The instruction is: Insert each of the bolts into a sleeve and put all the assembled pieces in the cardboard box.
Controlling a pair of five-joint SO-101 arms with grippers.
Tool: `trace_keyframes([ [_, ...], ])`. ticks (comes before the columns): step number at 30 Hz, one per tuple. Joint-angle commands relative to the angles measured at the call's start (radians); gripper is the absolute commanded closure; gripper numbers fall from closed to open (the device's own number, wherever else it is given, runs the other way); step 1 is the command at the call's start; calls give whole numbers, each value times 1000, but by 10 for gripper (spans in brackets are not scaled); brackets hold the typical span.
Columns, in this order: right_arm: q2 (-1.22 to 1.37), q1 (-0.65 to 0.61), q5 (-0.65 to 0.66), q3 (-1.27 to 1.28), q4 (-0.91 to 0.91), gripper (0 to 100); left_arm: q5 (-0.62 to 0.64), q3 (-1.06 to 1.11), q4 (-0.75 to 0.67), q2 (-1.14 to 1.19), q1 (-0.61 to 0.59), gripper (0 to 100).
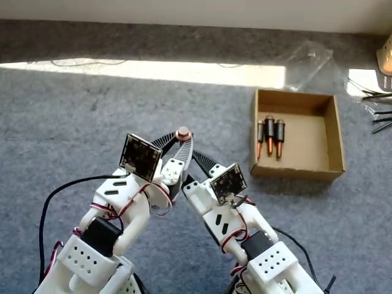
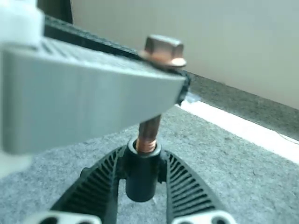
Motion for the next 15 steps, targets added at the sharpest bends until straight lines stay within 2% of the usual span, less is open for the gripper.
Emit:
trace_keyframes([
  [1,-5,19,8,51,-31,994,5,-4,0,-10,-21,994],
  [15,-5,19,8,51,-31,994,0,22,-2,-10,-22,994],
])
